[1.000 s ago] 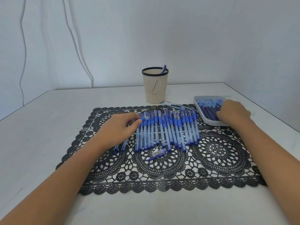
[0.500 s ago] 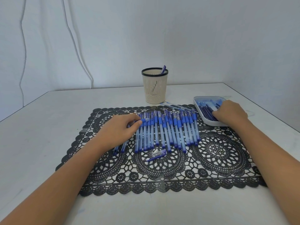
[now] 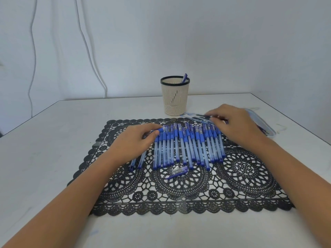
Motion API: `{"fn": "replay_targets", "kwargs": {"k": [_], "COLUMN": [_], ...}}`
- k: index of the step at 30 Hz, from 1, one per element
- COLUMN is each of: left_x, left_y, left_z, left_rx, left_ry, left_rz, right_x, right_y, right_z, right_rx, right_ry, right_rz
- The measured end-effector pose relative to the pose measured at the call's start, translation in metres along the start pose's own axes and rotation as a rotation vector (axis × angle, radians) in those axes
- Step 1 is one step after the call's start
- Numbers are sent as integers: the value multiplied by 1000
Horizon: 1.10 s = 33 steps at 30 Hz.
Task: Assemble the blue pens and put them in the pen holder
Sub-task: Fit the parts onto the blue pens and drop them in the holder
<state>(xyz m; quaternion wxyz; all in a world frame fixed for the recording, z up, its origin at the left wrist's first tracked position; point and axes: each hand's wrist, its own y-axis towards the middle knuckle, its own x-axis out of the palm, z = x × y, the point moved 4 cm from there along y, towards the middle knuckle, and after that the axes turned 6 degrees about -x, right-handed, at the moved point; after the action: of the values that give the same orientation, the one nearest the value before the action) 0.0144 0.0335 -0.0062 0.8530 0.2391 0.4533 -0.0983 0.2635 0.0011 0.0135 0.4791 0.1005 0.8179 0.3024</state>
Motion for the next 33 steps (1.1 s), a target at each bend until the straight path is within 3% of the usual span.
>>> {"fn": "replay_targets", "kwargs": {"k": [7, 26, 33], "left_x": [-1, -2, 4], "left_y": [1, -2, -5], "left_z": [0, 4, 21], "left_rx": [14, -18, 152], "left_ry": [12, -101, 80], "left_rz": [-7, -5, -50], "right_x": [18, 22, 20], "right_y": [-8, -9, -13], "right_z": [-23, -26, -41], "right_rx": [-186, -179, -374], "right_ry": [6, -9, -229], "right_rz": [-76, -96, -54]}}
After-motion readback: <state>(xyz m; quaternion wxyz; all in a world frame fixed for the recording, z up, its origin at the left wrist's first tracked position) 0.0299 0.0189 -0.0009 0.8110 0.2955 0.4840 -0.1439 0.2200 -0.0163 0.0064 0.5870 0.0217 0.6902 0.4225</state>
